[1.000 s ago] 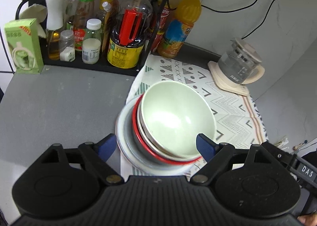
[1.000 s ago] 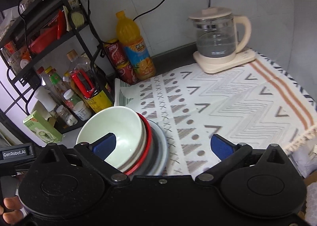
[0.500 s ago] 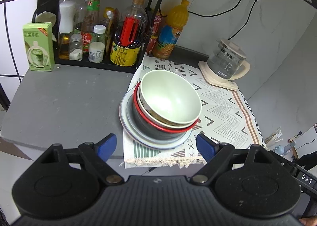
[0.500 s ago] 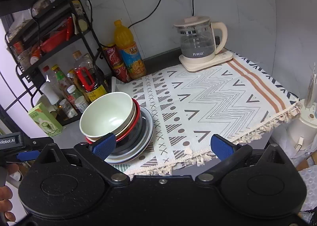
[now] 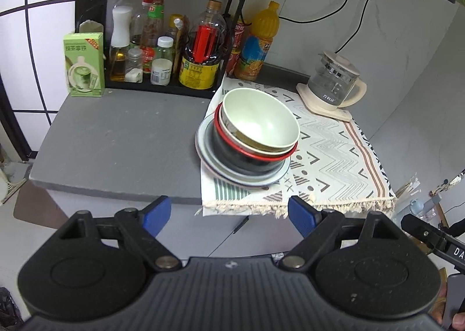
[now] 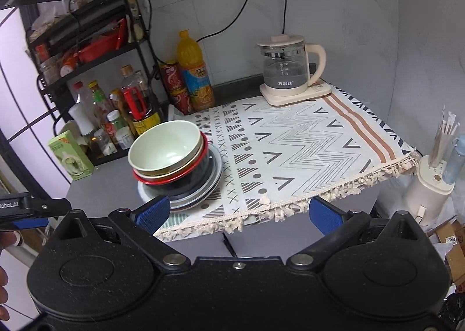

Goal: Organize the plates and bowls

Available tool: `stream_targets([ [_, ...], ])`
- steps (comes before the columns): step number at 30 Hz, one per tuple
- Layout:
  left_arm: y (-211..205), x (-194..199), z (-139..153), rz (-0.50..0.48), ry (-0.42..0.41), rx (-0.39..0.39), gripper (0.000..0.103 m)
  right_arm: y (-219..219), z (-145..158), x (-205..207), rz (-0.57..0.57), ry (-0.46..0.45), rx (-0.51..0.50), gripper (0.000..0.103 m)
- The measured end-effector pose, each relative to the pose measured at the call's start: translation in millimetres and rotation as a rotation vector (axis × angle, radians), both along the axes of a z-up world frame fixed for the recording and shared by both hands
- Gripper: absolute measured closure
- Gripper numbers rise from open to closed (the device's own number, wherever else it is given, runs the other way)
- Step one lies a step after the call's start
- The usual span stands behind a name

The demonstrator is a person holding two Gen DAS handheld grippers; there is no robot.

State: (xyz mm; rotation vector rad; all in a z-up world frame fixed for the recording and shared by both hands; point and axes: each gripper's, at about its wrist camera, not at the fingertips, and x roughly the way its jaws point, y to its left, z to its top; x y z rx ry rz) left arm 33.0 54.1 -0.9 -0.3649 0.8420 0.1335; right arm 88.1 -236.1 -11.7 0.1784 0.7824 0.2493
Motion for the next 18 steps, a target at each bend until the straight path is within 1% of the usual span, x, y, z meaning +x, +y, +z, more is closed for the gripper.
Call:
stream_targets([
  [2,0,-7,1,-0.006,-0.001,0.015,0.017,1,0,-7,0.001,-0.001,-0.004,0.0],
  [6,-3,-20,1,-0.029,-0.007,0.07,0.015,2,1,-21,0.0,-0.012,-0.01,0.0],
  [10,-4,-33,2,-0.044,-0.016,0.091,0.015,2,3,-33,0.002,-0.011,-0.002,0.0],
  [14,-4,-43,3,-0.057,-0.026,0.103,0.015,0,6,-45,0.01,-0.03,0.015,0.0],
  [16,-5,-46,1,-0.071,-0.033,0.113,0.015,0,7,-50,0.007,-0.027,0.007,0.001],
  [18,-6,-50,-1,-0.069,-0.03,0.128,0.015,-2,6,-52,0.008,-0.017,0.023,0.001],
])
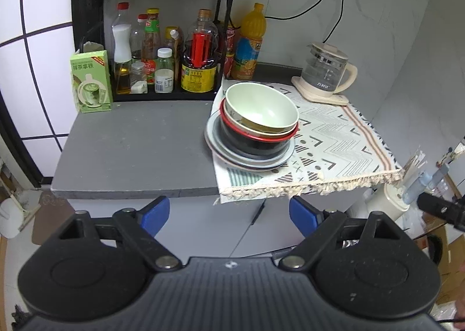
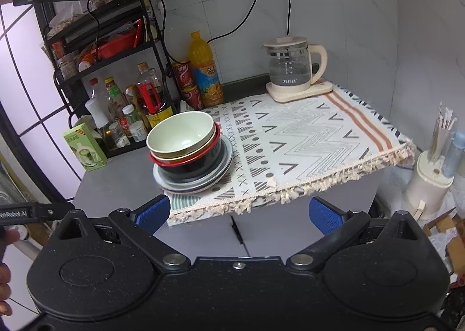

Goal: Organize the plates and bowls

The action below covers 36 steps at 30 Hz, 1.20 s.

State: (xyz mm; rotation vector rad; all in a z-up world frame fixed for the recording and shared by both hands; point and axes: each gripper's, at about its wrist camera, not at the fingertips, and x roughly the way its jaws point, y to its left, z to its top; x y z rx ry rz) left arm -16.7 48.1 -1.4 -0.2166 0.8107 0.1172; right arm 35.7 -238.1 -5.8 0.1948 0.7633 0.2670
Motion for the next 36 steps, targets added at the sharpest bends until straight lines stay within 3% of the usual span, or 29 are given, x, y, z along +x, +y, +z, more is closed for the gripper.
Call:
stream_targets([
  [36,15,-31,11,0.017,-0.004,0.007,0.015,6,5,-28,0.038,-0.02,-0.007,0.001],
])
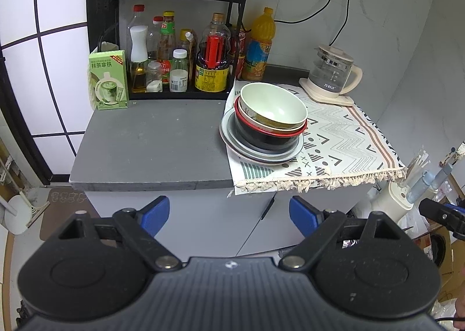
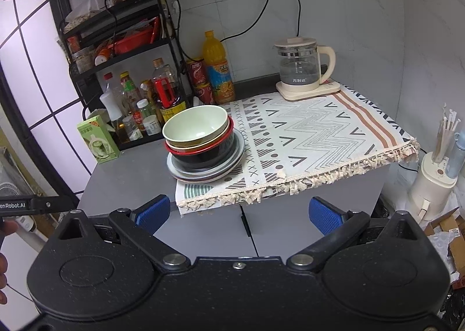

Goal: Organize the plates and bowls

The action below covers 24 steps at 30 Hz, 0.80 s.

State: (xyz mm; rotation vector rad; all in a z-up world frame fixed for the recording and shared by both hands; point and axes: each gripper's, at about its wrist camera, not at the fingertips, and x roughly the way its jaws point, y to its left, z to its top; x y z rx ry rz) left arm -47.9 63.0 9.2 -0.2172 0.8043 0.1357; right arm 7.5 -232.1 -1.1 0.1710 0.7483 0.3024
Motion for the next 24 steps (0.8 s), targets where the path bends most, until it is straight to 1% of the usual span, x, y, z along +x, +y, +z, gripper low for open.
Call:
stream_targets([
  [11,-5,4,4,-0.029,-0.009,0.003,0.015,2,3,-3,0.0,0.002,-0.013,0.001],
  [19,-8,5,1,-0.047,-0.003,-0.007,0.015,3,1,-3,0.004,0.007,-0.016,0.001],
  [24,-11,3,1,-0.057,-0.007,0.01,0.015,4,-1,-1,0.015,0.008,-0.022,0.001],
])
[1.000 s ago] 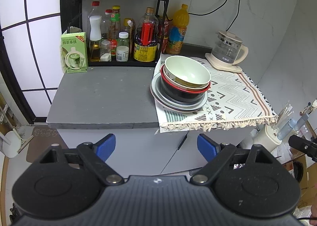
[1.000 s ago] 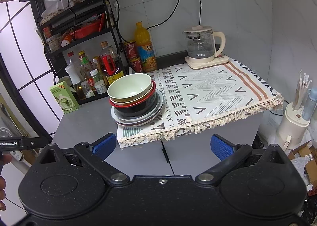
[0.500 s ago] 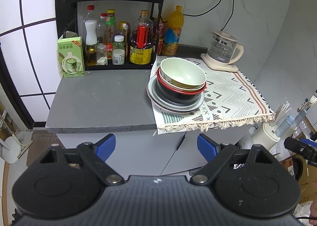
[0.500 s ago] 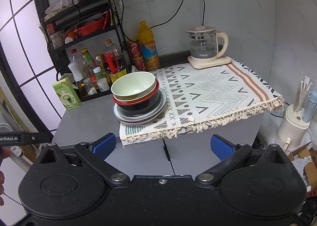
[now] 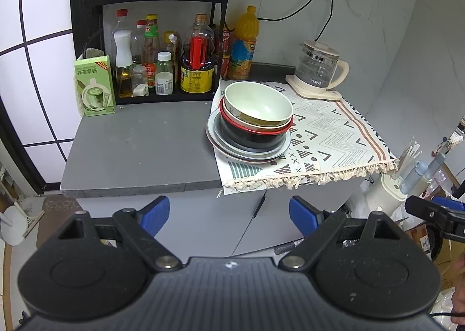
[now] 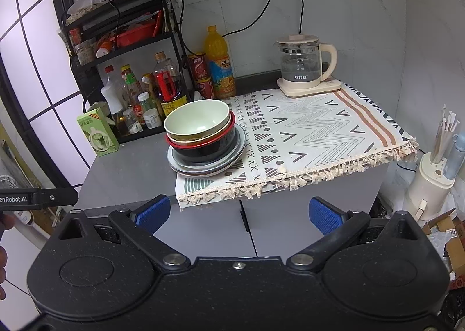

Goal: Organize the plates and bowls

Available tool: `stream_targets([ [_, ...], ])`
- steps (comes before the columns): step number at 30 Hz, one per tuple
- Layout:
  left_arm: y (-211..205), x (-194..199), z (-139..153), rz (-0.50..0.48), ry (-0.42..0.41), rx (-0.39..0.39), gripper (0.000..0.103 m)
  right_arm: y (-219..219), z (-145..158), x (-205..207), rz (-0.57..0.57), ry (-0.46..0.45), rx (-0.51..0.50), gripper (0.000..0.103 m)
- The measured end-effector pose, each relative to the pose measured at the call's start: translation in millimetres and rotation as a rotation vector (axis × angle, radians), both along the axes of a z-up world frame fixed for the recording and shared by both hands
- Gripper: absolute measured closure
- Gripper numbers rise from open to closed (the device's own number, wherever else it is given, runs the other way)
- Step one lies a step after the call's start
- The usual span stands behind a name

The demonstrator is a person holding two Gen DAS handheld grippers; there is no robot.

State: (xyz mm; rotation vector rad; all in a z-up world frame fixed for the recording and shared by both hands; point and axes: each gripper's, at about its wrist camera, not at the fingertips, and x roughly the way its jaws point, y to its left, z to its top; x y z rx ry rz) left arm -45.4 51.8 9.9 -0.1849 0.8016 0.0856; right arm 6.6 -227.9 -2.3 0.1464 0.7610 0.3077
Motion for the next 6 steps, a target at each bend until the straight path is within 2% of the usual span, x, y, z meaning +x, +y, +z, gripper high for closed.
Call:
stream_targets([
  [6,0.0,1.9,-0.8,-0.001,0.008,-0.007,0.015,0.9,-3.4,2.8,0.005,0.003,-0.007,0.001],
])
